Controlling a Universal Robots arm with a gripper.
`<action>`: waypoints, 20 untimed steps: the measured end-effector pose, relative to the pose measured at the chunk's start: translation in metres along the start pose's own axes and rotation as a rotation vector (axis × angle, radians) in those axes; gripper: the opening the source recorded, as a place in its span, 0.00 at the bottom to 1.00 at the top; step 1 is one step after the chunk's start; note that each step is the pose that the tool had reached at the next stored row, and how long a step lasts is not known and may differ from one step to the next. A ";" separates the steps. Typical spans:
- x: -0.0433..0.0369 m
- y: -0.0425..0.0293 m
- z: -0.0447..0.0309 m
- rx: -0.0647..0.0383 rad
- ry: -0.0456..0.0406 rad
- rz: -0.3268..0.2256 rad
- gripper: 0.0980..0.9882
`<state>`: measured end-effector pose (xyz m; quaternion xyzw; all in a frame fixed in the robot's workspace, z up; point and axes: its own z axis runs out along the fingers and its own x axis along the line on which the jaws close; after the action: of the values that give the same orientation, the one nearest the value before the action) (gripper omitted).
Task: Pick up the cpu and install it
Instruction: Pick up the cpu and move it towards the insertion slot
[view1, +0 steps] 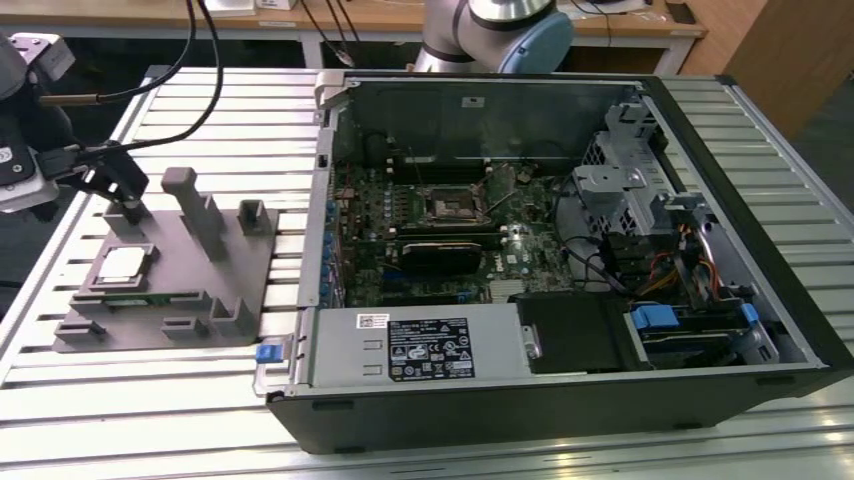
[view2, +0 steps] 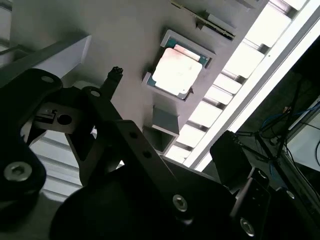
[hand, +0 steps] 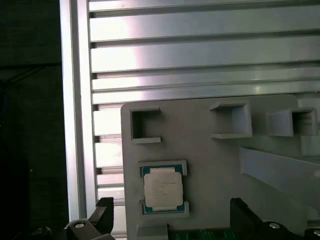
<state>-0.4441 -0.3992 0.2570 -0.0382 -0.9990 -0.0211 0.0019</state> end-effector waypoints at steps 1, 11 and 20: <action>0.0000 0.0000 0.0002 0.000 0.0000 0.000 1.00; 0.0000 -0.0002 0.0047 0.000 0.0000 0.000 1.00; -0.0002 -0.0020 0.0059 0.000 0.0003 -0.010 1.00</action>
<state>-0.4441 -0.4010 0.2510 -0.0331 -0.9992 -0.0211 0.0020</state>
